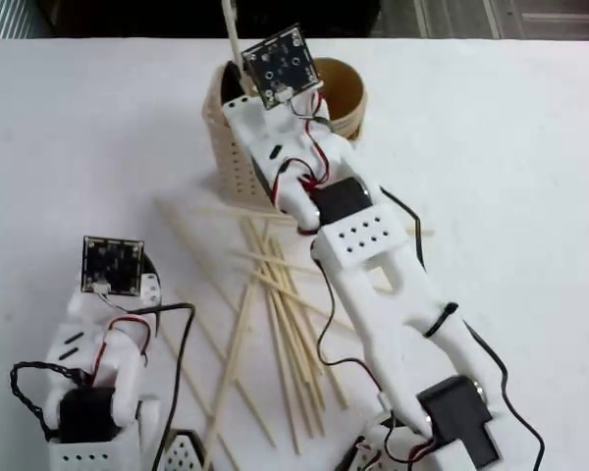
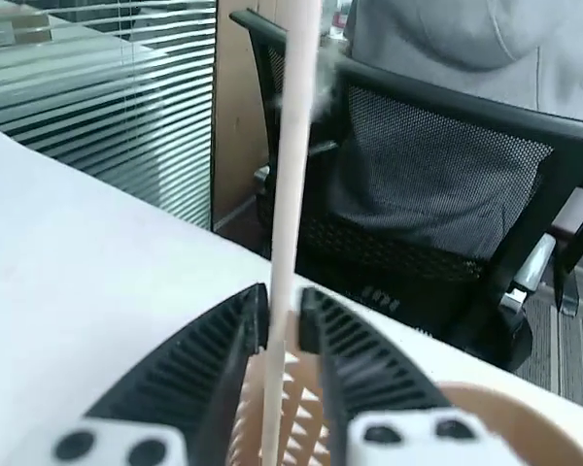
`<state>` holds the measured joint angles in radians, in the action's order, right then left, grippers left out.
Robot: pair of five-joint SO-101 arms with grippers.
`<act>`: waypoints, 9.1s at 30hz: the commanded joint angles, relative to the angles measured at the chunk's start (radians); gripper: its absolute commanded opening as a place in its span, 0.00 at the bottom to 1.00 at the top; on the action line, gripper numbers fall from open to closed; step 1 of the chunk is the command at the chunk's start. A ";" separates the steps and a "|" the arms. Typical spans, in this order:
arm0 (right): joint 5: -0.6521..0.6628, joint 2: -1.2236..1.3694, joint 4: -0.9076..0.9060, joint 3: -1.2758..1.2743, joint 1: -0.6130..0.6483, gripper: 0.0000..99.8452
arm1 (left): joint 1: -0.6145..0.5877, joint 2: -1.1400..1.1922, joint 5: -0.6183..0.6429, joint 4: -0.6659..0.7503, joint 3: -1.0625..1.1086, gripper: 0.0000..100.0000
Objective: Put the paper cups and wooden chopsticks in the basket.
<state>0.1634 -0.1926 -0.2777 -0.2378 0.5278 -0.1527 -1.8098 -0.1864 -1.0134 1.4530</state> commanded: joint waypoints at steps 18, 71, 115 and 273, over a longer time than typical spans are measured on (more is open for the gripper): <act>-0.002 -0.423 -0.995 -0.230 0.076 0.16 | -0.010 -0.008 -0.012 0.044 0.012 0.02; 0.436 0.404 -0.906 -0.195 -0.084 0.01 | -0.010 -0.008 -0.014 0.046 0.012 0.02; -0.301 -0.696 -0.980 -0.315 -0.090 0.02 | -0.001 -0.005 -0.118 -0.107 -0.172 0.02; -0.101 0.288 -0.369 0.629 -0.035 0.18 | 0.390 0.099 -0.063 -0.331 -0.681 0.02</act>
<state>0.0483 0.1481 -0.6076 0.3406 0.4833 0.2478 -1.7070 -0.2585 -1.3648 0.7764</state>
